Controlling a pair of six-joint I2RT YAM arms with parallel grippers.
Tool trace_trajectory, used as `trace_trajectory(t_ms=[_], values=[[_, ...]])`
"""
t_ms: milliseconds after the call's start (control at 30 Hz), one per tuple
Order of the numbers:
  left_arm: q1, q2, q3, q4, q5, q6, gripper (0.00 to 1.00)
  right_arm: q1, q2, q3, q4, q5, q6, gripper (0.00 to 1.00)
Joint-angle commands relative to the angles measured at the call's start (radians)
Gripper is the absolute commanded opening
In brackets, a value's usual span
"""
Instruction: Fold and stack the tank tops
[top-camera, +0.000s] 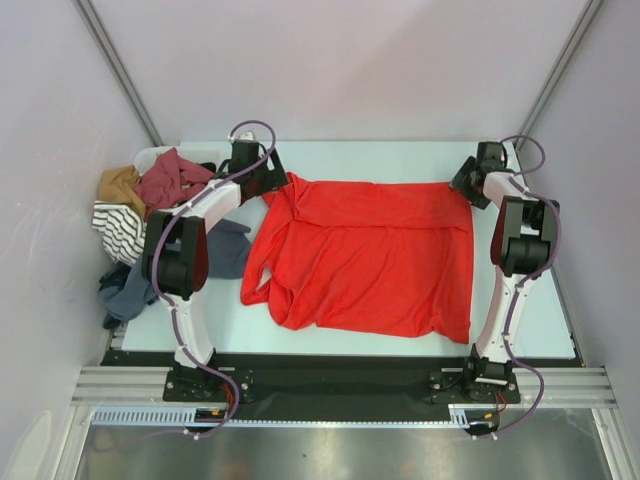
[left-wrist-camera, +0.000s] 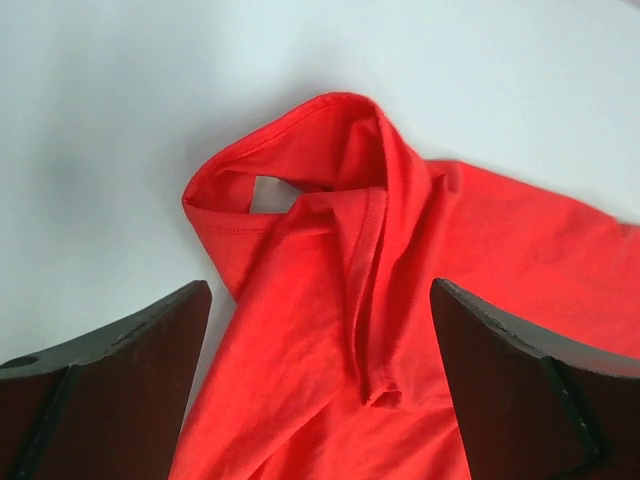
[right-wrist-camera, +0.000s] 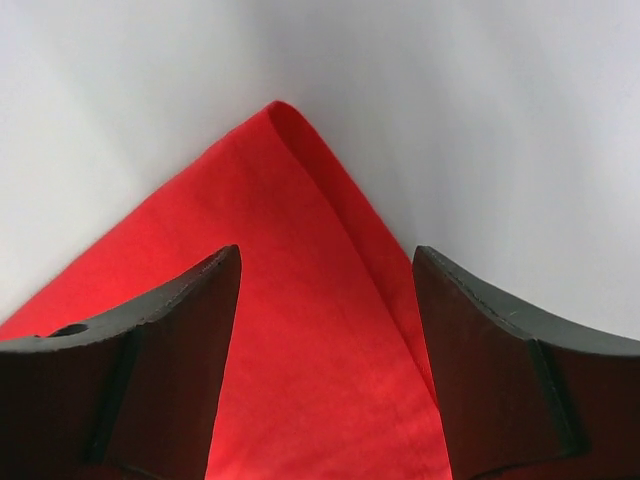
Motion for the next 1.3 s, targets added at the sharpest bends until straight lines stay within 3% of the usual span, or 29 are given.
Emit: trace_trajectory(t_ms=[0, 133, 233, 267, 367, 533, 900, 1133, 1200, 1233, 1267], values=[[0.007, 0.057, 0.095, -0.064, -0.019, 0.039, 0.96, 0.004, 0.064, 0.113, -0.078, 0.024, -0.032, 0.74], [0.016, 0.119, 0.182, -0.131, -0.028, 0.053, 0.96, 0.004, 0.122, 0.169, -0.109, 0.029, -0.038, 0.63], [0.026, 0.131, 0.189, -0.135, -0.020, 0.056, 0.94, 0.000, 0.139, 0.195, -0.126, 0.041, -0.038, 0.41], [0.035, 0.131, 0.187, -0.135, -0.020, 0.054, 0.93, -0.005, 0.141, 0.198, -0.127, 0.047, -0.037, 0.22], [0.052, 0.129, 0.182, -0.138, -0.019, 0.056, 0.93, -0.017, 0.130, 0.196, -0.127, 0.075, -0.022, 0.01], [0.059, 0.128, 0.179, -0.144, -0.014, 0.065, 0.91, -0.054, 0.101, 0.192, -0.116, 0.101, -0.003, 0.00], [0.059, 0.243, 0.282, -0.193, 0.047, 0.051, 0.66, -0.066, 0.081, 0.178, -0.100, 0.093, 0.005, 0.00], [0.062, 0.301, 0.323, -0.216, 0.003, 0.031, 0.62, -0.078, 0.063, 0.167, -0.092, 0.086, 0.012, 0.00], [0.065, 0.329, 0.355, -0.222, 0.000, 0.027, 0.47, -0.084, 0.052, 0.161, -0.087, 0.086, 0.015, 0.00], [0.075, 0.339, 0.372, -0.224, 0.006, 0.025, 0.35, -0.088, 0.049, 0.155, -0.084, 0.084, 0.017, 0.00], [0.079, 0.350, 0.388, -0.228, 0.007, 0.027, 0.12, -0.091, 0.046, 0.152, -0.086, 0.083, 0.020, 0.00]])
